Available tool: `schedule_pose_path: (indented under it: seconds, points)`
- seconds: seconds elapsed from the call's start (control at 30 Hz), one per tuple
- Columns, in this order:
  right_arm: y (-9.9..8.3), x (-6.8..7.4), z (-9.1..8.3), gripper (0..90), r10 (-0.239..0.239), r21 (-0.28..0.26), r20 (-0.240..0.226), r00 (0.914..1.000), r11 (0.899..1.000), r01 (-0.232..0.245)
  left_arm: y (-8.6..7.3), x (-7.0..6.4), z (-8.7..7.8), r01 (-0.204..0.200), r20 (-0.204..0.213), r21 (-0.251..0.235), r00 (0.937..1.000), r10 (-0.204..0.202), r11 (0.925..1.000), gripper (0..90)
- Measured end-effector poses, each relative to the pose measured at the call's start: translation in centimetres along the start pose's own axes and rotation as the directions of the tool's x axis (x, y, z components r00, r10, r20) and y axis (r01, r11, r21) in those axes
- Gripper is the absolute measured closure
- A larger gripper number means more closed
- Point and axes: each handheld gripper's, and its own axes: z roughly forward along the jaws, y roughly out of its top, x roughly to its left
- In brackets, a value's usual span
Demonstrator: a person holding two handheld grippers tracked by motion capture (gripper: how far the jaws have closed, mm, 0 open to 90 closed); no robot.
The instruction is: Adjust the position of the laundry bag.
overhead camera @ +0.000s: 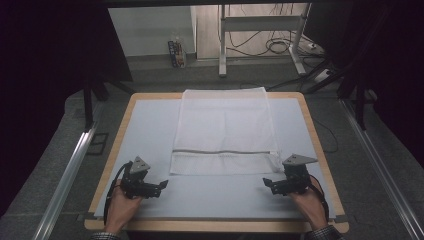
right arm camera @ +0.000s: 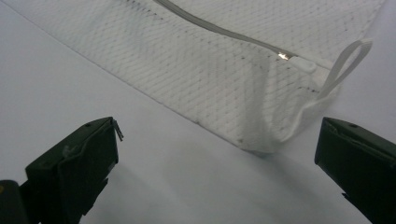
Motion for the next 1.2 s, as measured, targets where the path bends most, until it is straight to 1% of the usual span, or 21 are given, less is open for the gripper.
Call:
schedule_pose_path:
  seconds: [0.1,0.17,0.2,0.23,0.37,0.4,0.5,0.6,0.67,0.7,0.77,0.83,0.87,0.93,0.97,1.0,1.03,1.1,1.13,1.17,1.2]
  points:
    - [0.2,-0.4,0.2,0.0,0.005,-0.004,0.004,1.0000,1.000,-0.005,0.4,0.1,0.3,0.003,0.000,-0.005,1.0000,-0.003,1.0000,2.8]
    - [0.3,-0.7,0.3,0.0,0.013,0.007,-0.002,0.9999,1.000,-0.013,0.6,0.2,0.4,0.006,-0.004,-0.016,1.0000,-0.006,0.9999,4.4]
    - [0.4,-0.9,0.4,0.0,0.023,0.026,0.004,0.9997,0.999,-0.024,0.8,0.4,0.6,0.001,-0.008,-0.022,1.0000,-0.001,0.9997,5.9]
    - [0.4,-0.9,0.4,0.0,0.023,0.026,0.004,0.9997,0.999,-0.024,0.8,0.4,0.6,0.001,-0.008,-0.022,1.0000,-0.001,0.9997,6.4]
    - [0.7,-0.9,0.4,1.2,0.032,0.057,0.029,0.9991,0.998,-0.034,1.2,0.6,1.1,-0.009,-0.008,-0.012,0.9999,0.009,0.9999,8.0]
    - [0.8,-0.9,0.4,2.0,0.035,0.056,0.040,0.9986,0.998,-0.037,1.3,0.6,1.3,-0.010,-0.006,-0.014,0.9999,0.010,0.9998,8.0]
    - [1.0,-1.0,0.3,3.9,0.052,0.056,0.046,0.9976,0.997,-0.054,1.7,0.7,1.5,-0.017,-0.016,-0.019,0.9997,0.017,0.9997,8.8]
    - [1.4,-1.2,0.2,11.2,0.067,0.036,0.063,0.9958,0.997,-0.069,2.1,1.1,1.9,-0.006,-0.014,-0.031,0.9999,0.005,0.9995,11.6]
    - [1.6,-1.4,-0.2,18.4,0.072,0.017,0.068,0.9951,0.997,-0.073,2.3,1.4,2.3,-0.001,-0.013,-0.029,0.9999,0.001,0.9996,13.1]
    - [1.7,-1.5,-0.3,20.4,0.071,0.010,0.074,0.9947,0.997,-0.072,2.4,1.5,2.5,-0.004,-0.017,-0.023,0.9998,0.004,0.9997,13.8]
    - [1.9,-1.8,-0.2,25.3,0.075,0.015,0.073,0.9945,0.997,-0.076,2.7,1.6,2.8,-0.008,-0.028,-0.018,0.9996,0.007,0.9998,14.5]
    - [2.0,-2.0,0.0,30.1,0.081,0.024,0.066,0.9946,0.996,-0.082,3.0,1.6,3.1,-0.009,-0.027,-0.024,0.9996,0.008,0.9997,14.9]
    - [2.0,-2.1,0.2,31.6,0.082,0.035,0.054,0.9952,0.996,-0.084,3.2,1.6,3.2,-0.011,-0.027,-0.024,0.9996,0.010,0.9997,15.1]
    - [2.2,-2.3,0.4,34.1,0.091,0.047,0.071,0.9933,0.994,-0.095,3.5,1.6,3.4,-0.017,-0.022,-0.027,0.9996,0.017,0.9995,16.7]
    - [2.4,-2.3,0.4,34.6,0.090,0.051,0.072,0.9934,0.994,-0.093,3.6,1.7,3.6,-0.017,-0.012,-0.029,0.9998,0.016,0.9994,18.7]
    - [2.9,-2.5,0.3,35.6,0.103,0.046,0.063,0.9926,0.993,-0.106,3.8,1.7,3.7,-0.010,-0.006,-0.031,0.9999,0.010,0.9995,21.9]
    - [2.9,-2.5,0.3,35.6,0.103,0.046,0.063,0.9926,0.993,-0.106,4.0,1.8,3.8,0.000,0.005,-0.034,1.0000,0.001,0.9994,21.9]
    - [3.5,-2.7,0.1,35.8,0.112,0.031,0.051,0.9924,0.993,-0.114,4.5,2.1,3.9,0.018,0.021,-0.049,0.9996,-0.017,0.9986,26.6]
    - [3.8,-2.7,0.2,35.5,0.110,0.031,0.055,0.9924,0.993,-0.112,4.7,2.2,4.0,0.025,0.019,-0.054,0.9995,-0.024,0.9982,27.6]
    - [4.2,-2.7,0.4,35.4,0.098,0.034,0.073,0.9925,0.994,-0.101,4.8,2.3,4.1,0.029,0.020,-0.057,0.9994,-0.028,0.9980,30.9]
    - [4.4,-2.8,0.5,36.6,0.099,0.035,0.079,0.9919,0.994,-0.102,5.0,2.4,4.2,0.035,0.017,-0.059,0.9993,-0.034,0.9977,32.5]
